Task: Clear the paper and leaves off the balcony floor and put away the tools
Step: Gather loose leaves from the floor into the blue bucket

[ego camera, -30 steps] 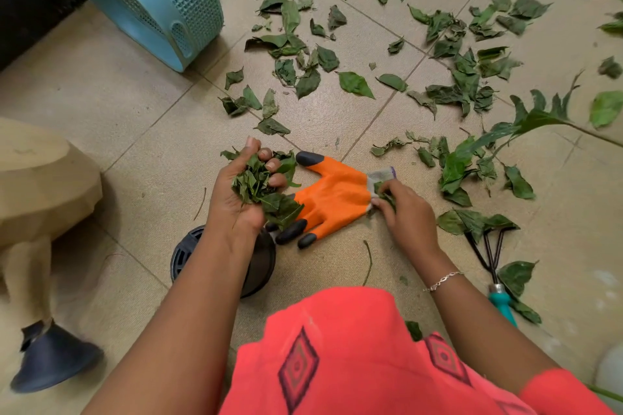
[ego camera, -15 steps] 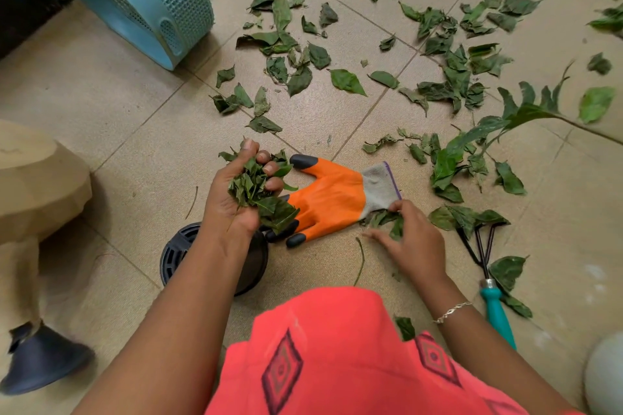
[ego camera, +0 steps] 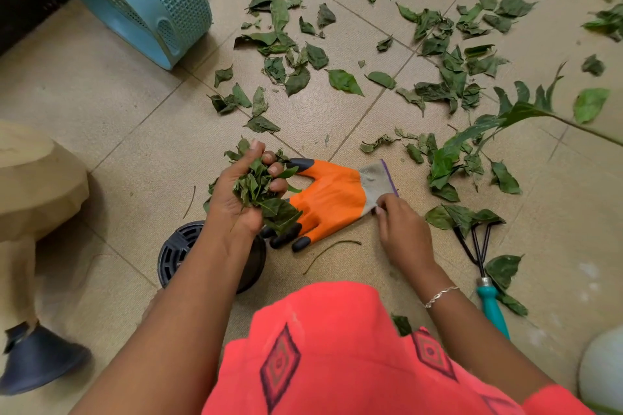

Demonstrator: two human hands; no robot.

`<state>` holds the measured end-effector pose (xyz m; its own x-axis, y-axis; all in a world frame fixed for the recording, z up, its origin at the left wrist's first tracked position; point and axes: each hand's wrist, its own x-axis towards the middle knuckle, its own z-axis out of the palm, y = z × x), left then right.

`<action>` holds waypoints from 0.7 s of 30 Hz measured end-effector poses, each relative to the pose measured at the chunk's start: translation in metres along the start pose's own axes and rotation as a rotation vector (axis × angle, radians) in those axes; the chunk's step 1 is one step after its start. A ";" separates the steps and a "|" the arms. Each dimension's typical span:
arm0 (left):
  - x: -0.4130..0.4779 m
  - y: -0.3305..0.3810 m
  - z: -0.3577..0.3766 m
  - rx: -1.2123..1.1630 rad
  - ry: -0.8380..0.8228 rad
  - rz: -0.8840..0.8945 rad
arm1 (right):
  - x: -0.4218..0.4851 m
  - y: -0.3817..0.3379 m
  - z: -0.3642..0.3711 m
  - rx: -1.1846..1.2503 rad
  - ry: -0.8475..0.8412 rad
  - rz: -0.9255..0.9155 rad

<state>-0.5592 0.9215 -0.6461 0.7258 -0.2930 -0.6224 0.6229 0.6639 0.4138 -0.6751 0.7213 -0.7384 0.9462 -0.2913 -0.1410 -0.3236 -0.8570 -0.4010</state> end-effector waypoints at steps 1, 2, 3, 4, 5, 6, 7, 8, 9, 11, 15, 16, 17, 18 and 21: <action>0.000 0.000 -0.001 0.004 -0.008 0.000 | 0.001 0.005 -0.003 0.109 -0.015 0.005; 0.000 0.000 -0.001 0.006 -0.018 -0.001 | 0.001 0.009 -0.007 0.230 -0.028 0.032; -0.001 0.000 -0.002 0.007 -0.023 -0.002 | 0.001 0.013 -0.011 0.348 -0.037 0.073; -0.001 0.000 -0.003 0.008 -0.024 -0.004 | 0.001 0.015 -0.015 0.459 -0.036 0.118; -0.001 0.000 -0.004 0.009 -0.022 -0.005 | 0.000 0.018 -0.017 0.556 -0.031 0.159; -0.001 0.000 -0.004 0.011 -0.021 -0.009 | -0.002 0.018 -0.019 0.641 -0.027 0.190; -0.001 -0.001 -0.004 0.015 -0.023 -0.014 | -0.004 0.018 -0.021 0.707 -0.034 0.208; -0.002 -0.001 -0.002 0.018 -0.025 -0.018 | -0.006 0.016 -0.020 0.741 -0.054 0.208; -0.002 -0.001 -0.002 0.020 -0.024 -0.020 | -0.010 0.012 -0.017 0.735 -0.086 0.192; -0.002 -0.003 -0.001 0.016 -0.017 -0.022 | -0.019 -0.003 -0.009 0.618 -0.157 0.100; -0.002 -0.006 -0.002 0.021 -0.023 -0.037 | -0.026 -0.021 0.014 0.095 -0.271 -0.214; -0.002 -0.007 -0.002 0.024 -0.030 -0.043 | -0.025 -0.023 0.019 -0.011 -0.268 -0.248; -0.001 -0.008 -0.002 0.027 -0.034 -0.046 | -0.023 -0.025 0.022 -0.082 -0.244 -0.276; -0.001 -0.009 -0.002 0.030 -0.036 -0.048 | -0.022 -0.027 0.024 -0.124 -0.206 -0.310; -0.001 -0.010 -0.001 0.046 -0.030 -0.048 | -0.019 -0.022 0.020 -0.048 -0.218 -0.368</action>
<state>-0.5664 0.9157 -0.6508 0.7025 -0.3449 -0.6225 0.6696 0.6166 0.4140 -0.6857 0.7541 -0.7450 0.9738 0.1301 -0.1866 0.0411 -0.9074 -0.4182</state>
